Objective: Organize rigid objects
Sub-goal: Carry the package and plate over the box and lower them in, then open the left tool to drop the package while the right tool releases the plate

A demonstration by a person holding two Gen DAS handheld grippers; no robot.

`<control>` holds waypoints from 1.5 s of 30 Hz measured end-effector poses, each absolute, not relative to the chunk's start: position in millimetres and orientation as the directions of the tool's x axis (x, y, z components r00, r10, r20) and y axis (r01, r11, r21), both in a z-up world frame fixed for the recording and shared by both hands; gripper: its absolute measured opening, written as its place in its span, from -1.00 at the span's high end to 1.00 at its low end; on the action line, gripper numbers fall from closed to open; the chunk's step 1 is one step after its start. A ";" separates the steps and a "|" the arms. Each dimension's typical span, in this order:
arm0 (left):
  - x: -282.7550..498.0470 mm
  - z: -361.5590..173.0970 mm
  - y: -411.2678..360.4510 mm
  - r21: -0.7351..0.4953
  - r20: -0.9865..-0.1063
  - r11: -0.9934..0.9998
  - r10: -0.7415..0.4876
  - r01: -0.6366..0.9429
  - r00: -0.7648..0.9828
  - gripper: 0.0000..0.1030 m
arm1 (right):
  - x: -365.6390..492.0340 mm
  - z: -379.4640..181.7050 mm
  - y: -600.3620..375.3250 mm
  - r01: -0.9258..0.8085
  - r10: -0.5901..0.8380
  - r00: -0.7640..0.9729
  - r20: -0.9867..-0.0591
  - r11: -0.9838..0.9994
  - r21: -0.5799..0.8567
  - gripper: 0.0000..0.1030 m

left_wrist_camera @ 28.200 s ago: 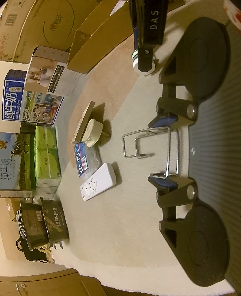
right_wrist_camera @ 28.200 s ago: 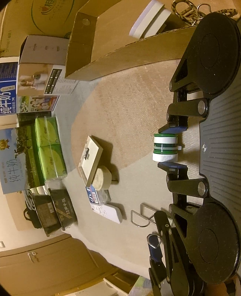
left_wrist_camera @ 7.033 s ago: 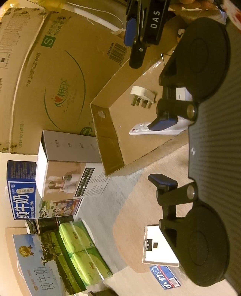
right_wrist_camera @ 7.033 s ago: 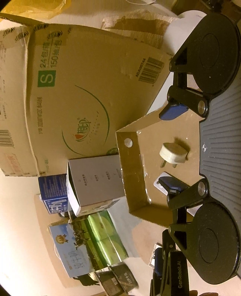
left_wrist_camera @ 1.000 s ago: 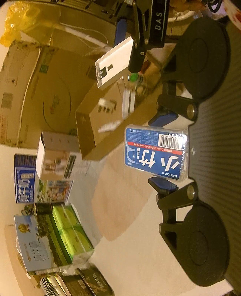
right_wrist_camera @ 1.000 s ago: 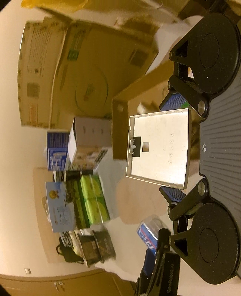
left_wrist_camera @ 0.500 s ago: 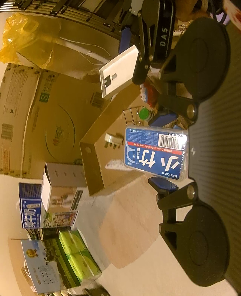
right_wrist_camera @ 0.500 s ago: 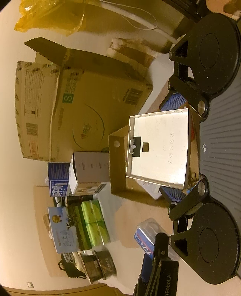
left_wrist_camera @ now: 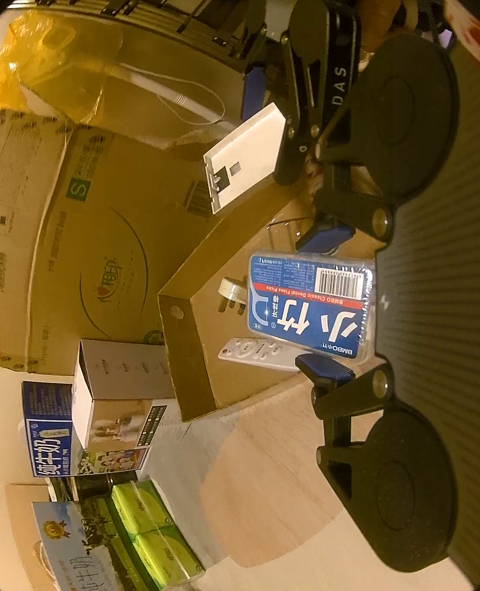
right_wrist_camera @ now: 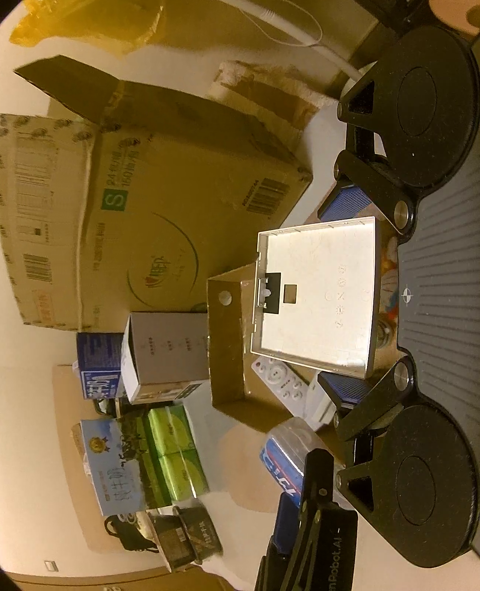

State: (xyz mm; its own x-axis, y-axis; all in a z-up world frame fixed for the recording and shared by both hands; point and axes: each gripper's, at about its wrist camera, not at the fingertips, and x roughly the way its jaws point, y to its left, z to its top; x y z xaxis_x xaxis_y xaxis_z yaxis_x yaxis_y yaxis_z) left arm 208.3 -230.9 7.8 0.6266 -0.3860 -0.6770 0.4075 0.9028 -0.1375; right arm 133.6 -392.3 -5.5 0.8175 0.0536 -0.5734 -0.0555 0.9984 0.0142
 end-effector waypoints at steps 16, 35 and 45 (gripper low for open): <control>287.4 -21.6 -240.8 -0.154 -0.687 0.917 -0.367 0.368 0.627 -0.16 | 214.8 -38.3 -405.6 -0.075 0.110 0.776 -0.621 0.994 0.083 -0.66; 279.0 -10.9 -206.8 -0.122 -0.665 0.941 -0.313 0.315 0.679 -0.56 | 225.0 -34.7 -394.0 -0.094 0.186 0.769 -0.612 0.979 0.179 -0.66; 257.1 -5.3 -186.4 -0.100 -0.653 0.955 -0.274 0.279 0.706 -0.92 | 207.2 -20.7 -390.0 -0.081 0.152 0.796 -0.586 0.986 0.145 -0.80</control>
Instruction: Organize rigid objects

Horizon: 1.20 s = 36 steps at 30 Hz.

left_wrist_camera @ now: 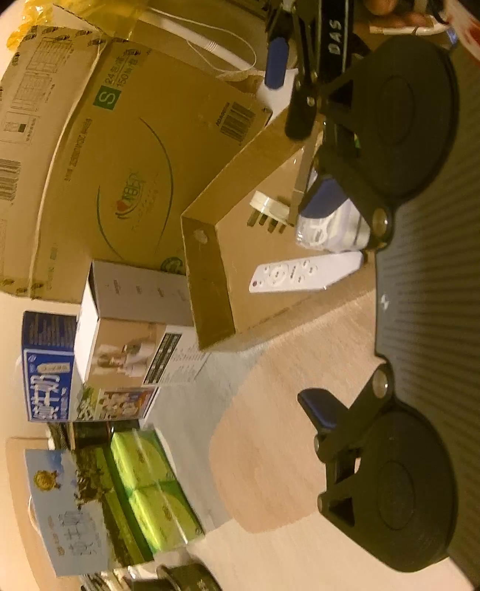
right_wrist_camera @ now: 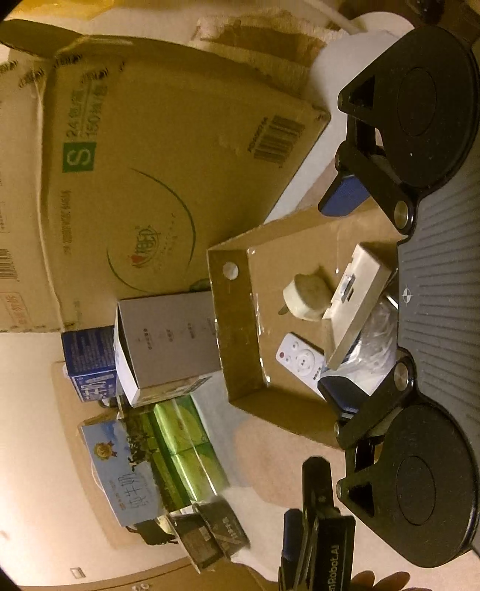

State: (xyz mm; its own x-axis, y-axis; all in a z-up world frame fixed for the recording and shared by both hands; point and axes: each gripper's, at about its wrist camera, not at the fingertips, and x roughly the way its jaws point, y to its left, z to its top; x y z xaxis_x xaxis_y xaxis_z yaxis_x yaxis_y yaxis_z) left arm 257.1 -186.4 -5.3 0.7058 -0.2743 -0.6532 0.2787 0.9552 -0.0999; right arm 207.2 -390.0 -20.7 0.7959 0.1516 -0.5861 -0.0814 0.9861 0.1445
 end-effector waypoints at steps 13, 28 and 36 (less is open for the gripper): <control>196.4 2.9 -161.7 -0.112 -0.662 0.966 -0.247 0.232 0.708 -0.99 | 147.4 -0.5 -389.8 -0.039 0.109 0.801 -0.588 0.991 0.131 -0.81; 99.5 12.7 -148.6 -0.124 -0.663 0.972 -0.232 0.202 0.711 -0.99 | 67.6 12.1 -368.8 -0.048 0.125 0.784 -0.608 0.989 0.141 -0.81; 59.8 12.0 -147.2 -0.120 -0.674 0.971 -0.234 0.209 0.701 -0.99 | 30.8 9.9 -360.6 -0.047 0.124 0.774 -0.621 0.989 0.140 -0.81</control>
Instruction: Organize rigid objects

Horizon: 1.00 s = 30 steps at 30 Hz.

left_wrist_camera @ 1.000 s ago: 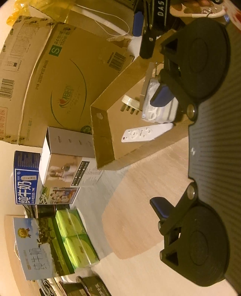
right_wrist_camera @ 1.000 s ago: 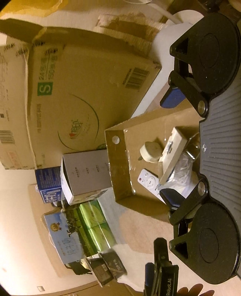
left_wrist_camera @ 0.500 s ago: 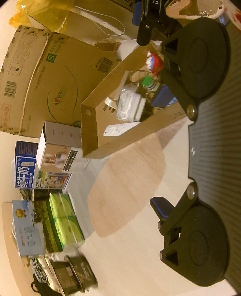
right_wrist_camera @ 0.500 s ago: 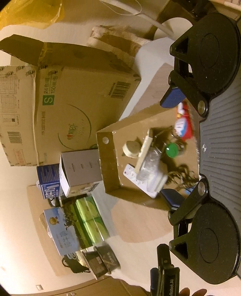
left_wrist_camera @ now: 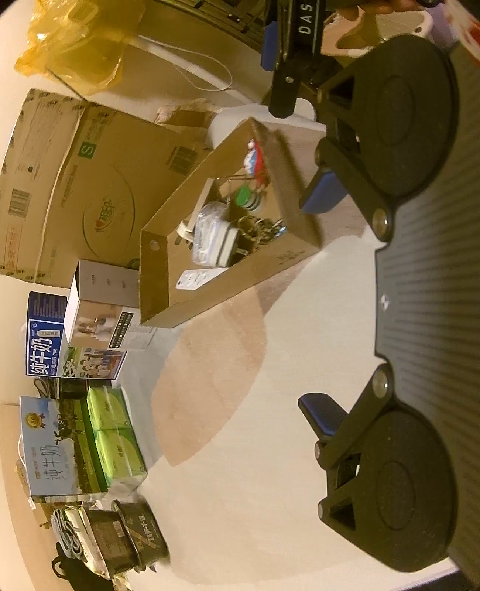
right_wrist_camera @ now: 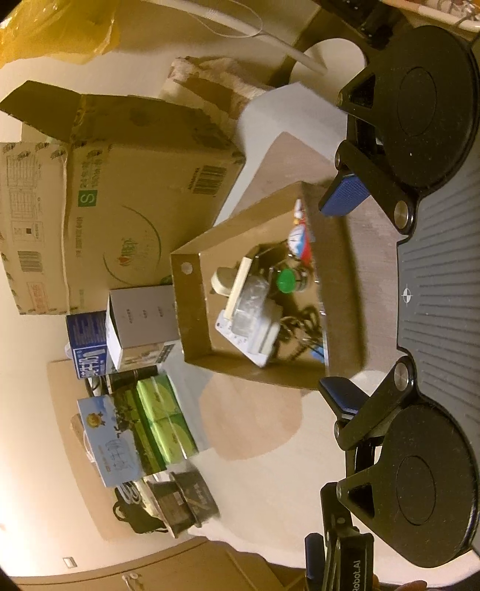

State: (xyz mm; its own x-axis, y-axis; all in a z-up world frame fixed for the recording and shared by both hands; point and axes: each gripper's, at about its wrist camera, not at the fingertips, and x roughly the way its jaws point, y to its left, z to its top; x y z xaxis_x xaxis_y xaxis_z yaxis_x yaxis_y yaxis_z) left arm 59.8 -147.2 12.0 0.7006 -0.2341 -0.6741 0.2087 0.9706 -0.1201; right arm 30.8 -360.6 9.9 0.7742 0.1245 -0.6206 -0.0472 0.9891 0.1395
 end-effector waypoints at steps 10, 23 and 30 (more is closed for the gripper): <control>19.4 8.1 -137.0 -0.126 -0.692 0.971 -0.232 0.202 0.684 -0.99 | -8.1 7.8 -343.4 -0.059 0.138 0.754 -0.642 0.988 0.143 -0.81; -23.4 8.9 -120.4 -0.151 -0.692 0.978 -0.211 0.147 0.691 -0.98 | -46.4 2.6 -318.8 -0.067 0.146 0.741 -0.655 0.987 0.144 -0.81; -36.5 14.0 -115.4 -0.155 -0.682 0.980 -0.200 0.128 0.704 -0.98 | -62.4 0.7 -311.4 -0.079 0.153 0.732 -0.664 0.987 0.141 -0.81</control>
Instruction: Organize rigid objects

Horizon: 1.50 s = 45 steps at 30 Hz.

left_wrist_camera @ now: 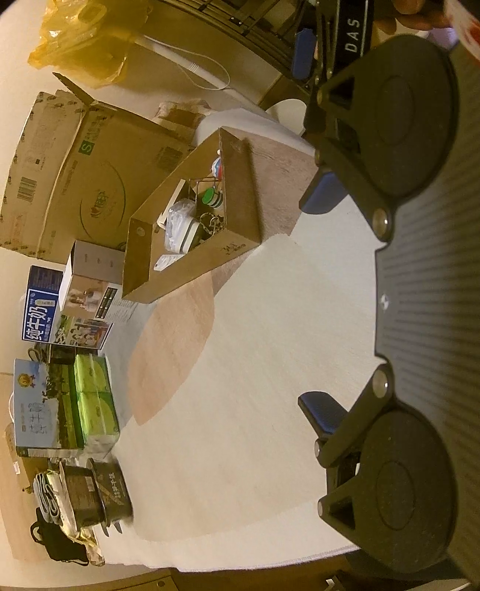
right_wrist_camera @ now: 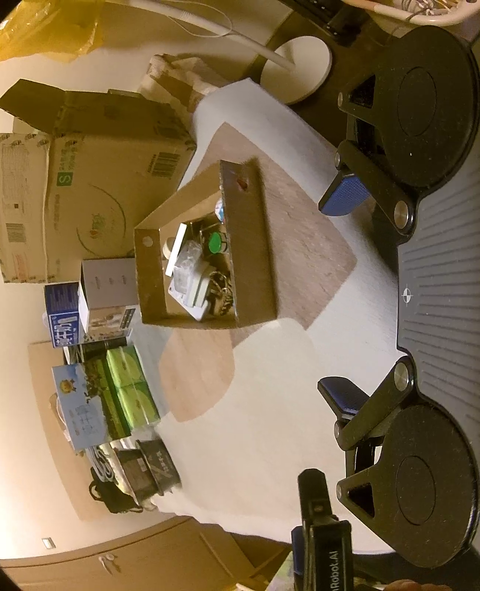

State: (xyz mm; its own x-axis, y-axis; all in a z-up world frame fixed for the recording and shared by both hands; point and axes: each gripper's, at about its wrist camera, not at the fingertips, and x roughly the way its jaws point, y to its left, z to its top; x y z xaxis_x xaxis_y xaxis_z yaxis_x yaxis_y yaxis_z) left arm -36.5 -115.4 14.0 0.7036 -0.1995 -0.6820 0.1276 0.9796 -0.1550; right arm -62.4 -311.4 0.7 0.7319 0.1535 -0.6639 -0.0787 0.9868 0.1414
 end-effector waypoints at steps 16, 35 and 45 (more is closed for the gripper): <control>-42.6 15.6 -113.4 -0.150 -0.687 0.982 -0.188 0.116 0.702 -0.98 | -62.9 8.1 -303.4 -0.087 0.150 0.733 -0.664 0.988 0.127 -0.81; -39.6 13.5 -112.1 -0.152 -0.693 0.982 -0.187 0.113 0.696 -0.98 | -59.6 10.5 -300.4 -0.096 0.156 0.733 -0.662 0.987 0.126 -0.81; -39.5 13.9 -111.8 -0.153 -0.693 0.982 -0.188 0.113 0.696 -0.98 | -59.1 9.7 -301.9 -0.092 0.153 0.733 -0.663 0.988 0.126 -0.81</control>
